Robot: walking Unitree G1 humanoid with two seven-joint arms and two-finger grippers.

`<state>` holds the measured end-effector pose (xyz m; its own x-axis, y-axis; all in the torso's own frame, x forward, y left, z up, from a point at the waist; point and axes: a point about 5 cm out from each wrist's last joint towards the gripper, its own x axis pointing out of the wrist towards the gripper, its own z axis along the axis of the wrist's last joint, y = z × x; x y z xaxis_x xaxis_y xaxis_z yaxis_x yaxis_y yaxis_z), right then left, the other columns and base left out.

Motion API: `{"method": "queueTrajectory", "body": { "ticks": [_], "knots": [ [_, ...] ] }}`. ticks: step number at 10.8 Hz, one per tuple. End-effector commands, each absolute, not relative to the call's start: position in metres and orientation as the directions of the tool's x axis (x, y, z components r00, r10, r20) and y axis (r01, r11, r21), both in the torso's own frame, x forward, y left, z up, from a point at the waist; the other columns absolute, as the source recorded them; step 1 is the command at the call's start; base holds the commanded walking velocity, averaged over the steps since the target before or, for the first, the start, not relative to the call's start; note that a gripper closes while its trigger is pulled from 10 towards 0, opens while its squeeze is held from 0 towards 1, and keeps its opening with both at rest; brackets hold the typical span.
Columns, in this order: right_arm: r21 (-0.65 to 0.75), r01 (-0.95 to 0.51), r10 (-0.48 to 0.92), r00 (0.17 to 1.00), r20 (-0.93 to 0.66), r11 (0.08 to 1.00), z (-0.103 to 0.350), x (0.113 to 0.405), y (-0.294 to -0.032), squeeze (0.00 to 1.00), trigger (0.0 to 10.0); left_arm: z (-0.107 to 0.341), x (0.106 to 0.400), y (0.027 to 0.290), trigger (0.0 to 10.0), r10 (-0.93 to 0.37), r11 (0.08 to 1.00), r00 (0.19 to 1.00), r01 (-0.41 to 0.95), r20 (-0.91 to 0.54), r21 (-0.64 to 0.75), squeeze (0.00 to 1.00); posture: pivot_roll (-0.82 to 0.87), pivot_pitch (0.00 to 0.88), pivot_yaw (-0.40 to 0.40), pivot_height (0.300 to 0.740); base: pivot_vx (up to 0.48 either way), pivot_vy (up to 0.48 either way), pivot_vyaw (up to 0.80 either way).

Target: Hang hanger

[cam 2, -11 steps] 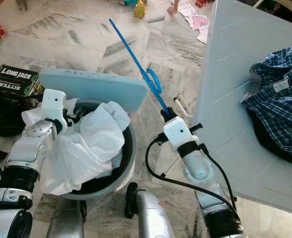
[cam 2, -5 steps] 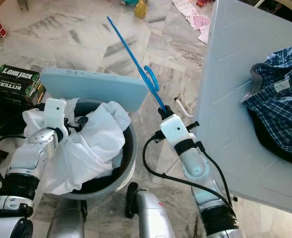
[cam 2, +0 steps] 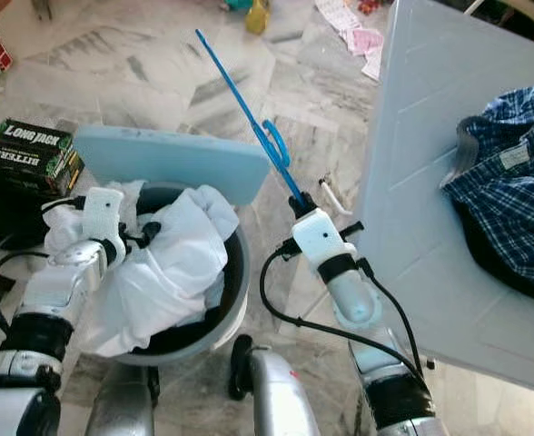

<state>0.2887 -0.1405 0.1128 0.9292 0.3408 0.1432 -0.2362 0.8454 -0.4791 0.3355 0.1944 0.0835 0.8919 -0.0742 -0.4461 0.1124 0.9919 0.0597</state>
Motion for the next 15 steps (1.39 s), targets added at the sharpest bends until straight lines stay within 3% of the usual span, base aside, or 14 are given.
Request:
{"method": "queueTrajectory", "body": {
  "ticks": [1, 10, 15],
  "knots": [
    [-0.471, -0.251, 0.313, 0.948, 0.057, 0.846, 0.092, 0.282, -0.149, 0.00, 10.0, 0.073, 0.331, 0.197, 0.0, -0.074, 0.992, 0.873, 0.112, -0.483, 0.050, 0.00, -0.01, 0.300, -0.138, 0.740, 0.000, 0.000, 0.00],
    [-0.467, -0.248, 0.313, 0.947, 0.065, 0.848, 0.093, 0.281, -0.148, 0.00, 10.0, 0.068, 0.334, 0.201, 0.0, -0.076, 0.984, 0.887, 0.140, -0.455, 0.109, 0.00, -0.01, 0.302, -0.141, 0.740, 0.000, 0.000, 0.00],
    [-0.467, -0.241, 0.309, 0.948, 0.074, 0.851, 0.094, 0.285, -0.150, 0.00, 10.0, 0.077, 0.340, 0.206, 0.0, -0.034, 0.993, 0.924, 0.076, -0.381, 0.095, 0.00, 0.00, 0.290, -0.153, 0.740, 0.000, 0.000, 0.00]
  ]
}}
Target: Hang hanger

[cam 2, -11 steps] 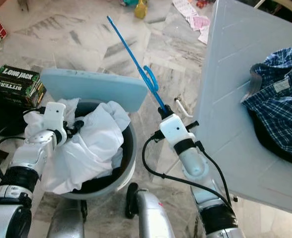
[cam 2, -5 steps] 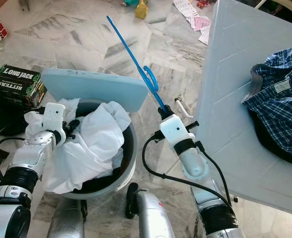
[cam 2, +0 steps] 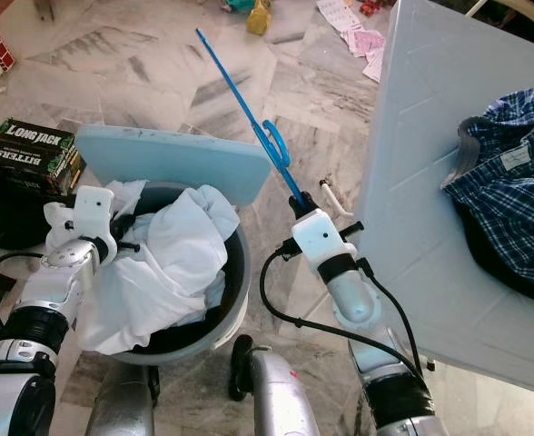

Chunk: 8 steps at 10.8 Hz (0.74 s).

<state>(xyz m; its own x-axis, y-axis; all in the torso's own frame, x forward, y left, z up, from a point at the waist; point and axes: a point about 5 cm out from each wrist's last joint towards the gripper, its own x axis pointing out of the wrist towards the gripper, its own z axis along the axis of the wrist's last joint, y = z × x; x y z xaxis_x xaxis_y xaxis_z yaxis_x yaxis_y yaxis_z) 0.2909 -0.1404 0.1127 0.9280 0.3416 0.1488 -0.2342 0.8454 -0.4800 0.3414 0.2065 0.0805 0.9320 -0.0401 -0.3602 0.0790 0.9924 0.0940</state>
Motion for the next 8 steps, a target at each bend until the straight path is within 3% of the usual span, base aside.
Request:
{"method": "queueTrajectory", "body": {
  "ticks": [1, 6, 8],
  "knots": [
    [-0.468, -0.238, 0.307, 0.948, 0.077, 0.851, 0.096, 0.287, -0.150, 0.00, 10.0, 0.079, 0.342, 0.201, 0.0, -0.056, 0.994, 0.936, 0.086, -0.348, 0.069, 0.00, 0.00, 0.286, -0.154, 0.740, 0.000, 0.000, 0.00],
    [-0.465, -0.242, 0.314, 0.946, 0.081, 0.851, 0.095, 0.287, -0.146, 0.00, 10.0, 0.115, 0.354, 0.200, 0.0, -0.019, 0.999, 0.992, 0.024, -0.124, 0.041, 0.00, 0.00, 0.273, -0.154, 0.740, 0.000, 0.000, 0.00],
    [-0.466, -0.237, 0.309, 0.947, 0.084, 0.853, 0.095, 0.289, -0.147, 0.00, 10.0, 0.174, 0.364, 0.198, 0.0, 0.018, 0.987, 0.983, -0.047, 0.185, 0.155, 0.00, 0.01, 0.265, -0.150, 0.740, 0.000, 0.000, 0.00]
  ]
}}
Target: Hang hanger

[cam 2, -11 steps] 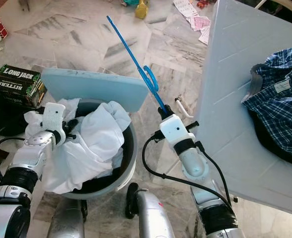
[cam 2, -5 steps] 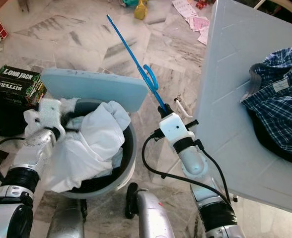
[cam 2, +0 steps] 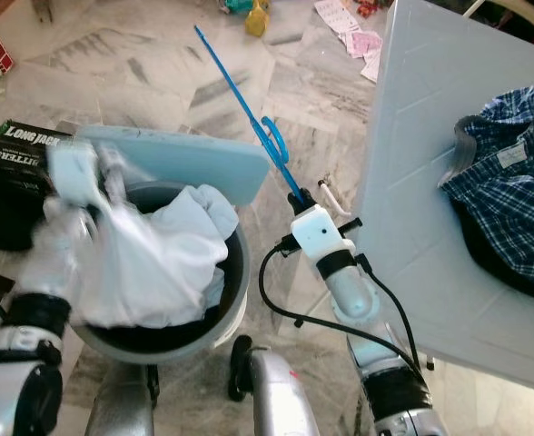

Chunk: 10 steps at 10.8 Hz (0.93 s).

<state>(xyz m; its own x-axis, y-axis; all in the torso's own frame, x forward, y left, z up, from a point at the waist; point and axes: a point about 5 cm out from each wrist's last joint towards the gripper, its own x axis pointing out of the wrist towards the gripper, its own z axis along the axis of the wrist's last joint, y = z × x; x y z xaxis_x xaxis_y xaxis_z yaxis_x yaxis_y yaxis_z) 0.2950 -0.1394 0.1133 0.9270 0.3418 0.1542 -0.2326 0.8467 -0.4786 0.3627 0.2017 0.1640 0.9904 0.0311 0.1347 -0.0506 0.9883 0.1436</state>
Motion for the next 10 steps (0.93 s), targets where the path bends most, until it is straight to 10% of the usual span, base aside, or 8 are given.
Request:
{"method": "queueTrajectory", "body": {
  "ticks": [1, 4, 7, 9, 10],
  "knots": [
    [-0.464, -0.234, 0.307, 0.948, 0.088, 0.855, 0.095, 0.291, -0.146, 0.00, 10.0, 0.210, 0.362, 0.185, 0.0, -0.048, 0.977, 0.933, -0.031, 0.357, 0.210, 0.00, 0.02, 0.258, -0.145, 0.740, 0.000, 0.000, 0.00],
    [-0.461, -0.219, 0.293, 0.951, 0.094, 0.860, 0.095, 0.293, -0.145, 0.00, 10.0, 0.245, 0.324, 0.117, 0.0, -0.377, 0.899, 0.739, 0.146, 0.558, 0.414, 0.00, 0.03, 0.252, -0.138, 0.740, 0.000, 0.000, 0.00],
    [-0.465, -0.208, 0.282, 0.955, 0.094, 0.860, 0.094, 0.295, -0.147, 0.00, 10.0, 0.196, 0.298, 0.111, 0.0, -0.503, 0.856, 0.776, 0.387, 0.379, 0.343, 0.00, 0.04, 0.248, -0.137, 0.740, 0.000, 0.000, 0.00],
    [-0.468, -0.203, 0.278, 0.956, 0.097, 0.860, 0.095, 0.299, -0.147, 0.00, 10.0, 0.138, 0.262, 0.130, 3.6, -0.517, 0.847, 0.846, 0.485, 0.127, 0.218, 0.00, 0.06, 0.245, -0.138, 0.740, 0.000, 0.000, 0.00],
    [-0.469, -0.206, 0.282, 0.955, 0.098, 0.859, 0.095, 0.299, -0.147, 0.00, 10.0, 0.121, 0.241, 0.141, 2.2, -0.471, 0.880, 0.880, 0.464, 0.062, 0.100, 0.00, 0.07, 0.244, -0.140, 0.740, 0.000, 0.000, 0.00]
  ]
}}
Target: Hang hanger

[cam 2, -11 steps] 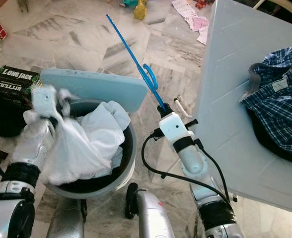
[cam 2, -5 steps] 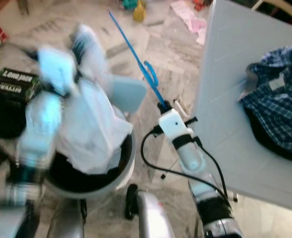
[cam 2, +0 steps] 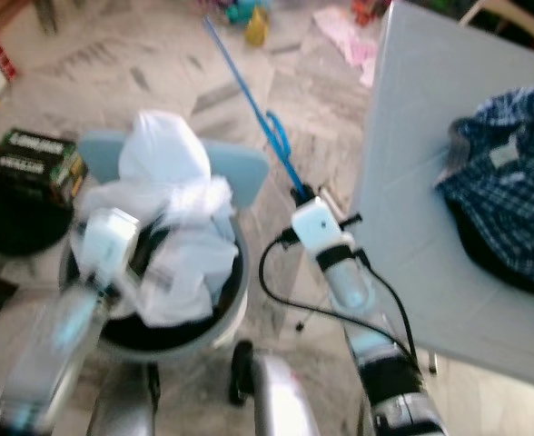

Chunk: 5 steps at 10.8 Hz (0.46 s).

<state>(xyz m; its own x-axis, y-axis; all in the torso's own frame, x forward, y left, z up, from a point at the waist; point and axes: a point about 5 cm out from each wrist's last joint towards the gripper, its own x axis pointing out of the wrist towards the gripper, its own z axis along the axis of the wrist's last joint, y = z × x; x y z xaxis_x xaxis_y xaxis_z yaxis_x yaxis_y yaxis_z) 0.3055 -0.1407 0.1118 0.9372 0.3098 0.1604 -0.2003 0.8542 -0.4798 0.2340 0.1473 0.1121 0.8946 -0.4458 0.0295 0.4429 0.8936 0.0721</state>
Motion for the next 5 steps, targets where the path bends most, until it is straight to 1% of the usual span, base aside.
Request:
{"method": "queueTrajectory", "body": {
  "ticks": [1, 3, 4, 5],
  "knots": [
    [-0.470, -0.209, 0.284, 0.954, 0.094, 0.858, 0.094, 0.300, -0.148, 0.00, 10.0, 0.102, 0.219, 0.148, 0.0, -0.438, 0.899, 0.898, 0.438, -0.032, -0.012, 0.00, 0.09, 0.247, -0.141, 0.740, 0.000, 0.000, 0.00],
    [-0.468, -0.221, 0.295, 0.951, 0.090, 0.856, 0.093, 0.301, -0.144, 0.00, 10.0, 0.065, 0.193, 0.149, 0.0, -0.453, 0.891, 0.858, 0.428, -0.242, -0.151, 0.00, 0.10, 0.246, -0.148, 0.740, 0.000, 0.000, 0.00],
    [-0.465, -0.231, 0.308, 0.947, 0.095, 0.855, 0.094, 0.303, -0.139, 0.00, 10.0, 0.031, 0.175, 0.155, 0.0, -0.417, 0.909, 0.774, 0.338, -0.477, -0.244, 0.00, 0.10, 0.246, -0.151, 0.740, 0.000, 0.000, 0.00],
    [-0.466, -0.231, 0.309, 0.946, 0.096, 0.854, 0.094, 0.303, -0.140, 0.00, 10.0, 0.013, 0.162, 0.164, 0.0, -0.339, 0.941, 0.699, 0.263, -0.630, -0.214, 0.00, 0.10, 0.244, -0.149, 0.740, 0.000, 0.000, 0.00]
  ]
}}
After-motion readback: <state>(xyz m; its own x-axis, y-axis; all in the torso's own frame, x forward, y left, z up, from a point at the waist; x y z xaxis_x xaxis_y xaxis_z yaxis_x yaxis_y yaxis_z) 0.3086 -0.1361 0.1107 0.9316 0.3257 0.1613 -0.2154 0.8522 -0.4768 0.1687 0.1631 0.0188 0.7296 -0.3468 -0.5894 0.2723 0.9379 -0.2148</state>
